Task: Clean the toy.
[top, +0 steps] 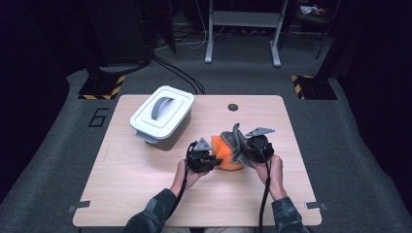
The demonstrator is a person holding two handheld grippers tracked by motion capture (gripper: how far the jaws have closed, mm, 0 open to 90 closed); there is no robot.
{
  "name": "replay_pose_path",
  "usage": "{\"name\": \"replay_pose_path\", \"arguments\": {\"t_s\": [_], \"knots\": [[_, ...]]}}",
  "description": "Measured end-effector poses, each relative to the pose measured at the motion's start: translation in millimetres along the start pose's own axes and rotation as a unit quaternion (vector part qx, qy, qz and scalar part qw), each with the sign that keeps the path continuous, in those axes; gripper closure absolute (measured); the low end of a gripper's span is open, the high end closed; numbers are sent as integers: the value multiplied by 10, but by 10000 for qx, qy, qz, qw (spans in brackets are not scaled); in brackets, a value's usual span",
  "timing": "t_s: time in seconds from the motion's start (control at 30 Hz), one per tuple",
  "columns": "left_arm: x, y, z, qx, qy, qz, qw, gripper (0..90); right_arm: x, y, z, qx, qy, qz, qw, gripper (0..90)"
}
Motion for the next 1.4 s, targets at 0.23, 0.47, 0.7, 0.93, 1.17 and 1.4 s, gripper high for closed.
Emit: {"name": "replay_pose_path", "arguments": {"t_s": [0.23,0.47,0.7,0.93,1.17,1.4], "knots": [[-8,4,-8,-19,-14,12,10000,763,-81,-209,-291,-421,-99,146,9990,781],[-9,19,15,23,-86,34,10000,764,-266,-423,-485,-803,-96,425,9958,781],[7,-26,37,43,-157,101,9998,763,-335,-537,-541,-977,-87,625,9932,780],[16,-82,57,133,-183,-1,9997,763,52,-270,-440,-717,-11,-6,9974,780],[7,-75,92,69,-216,20,9997,759,36,-92,-90,-276,129,-90,9995,780],[-8,-93,97,42,-138,-169,9998,674,-89,-126,-107,-419,122,49,9990,780]]}}
Point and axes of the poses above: each handheld gripper's, and its own axes: x roughly backward along the jaws, y roughly out of its top, z roughly to its left, the point moved 7 cm from there along -x, roughly forward along the jaws, and after that the axes turned 7 degrees about -x, right-handed, at the moved point
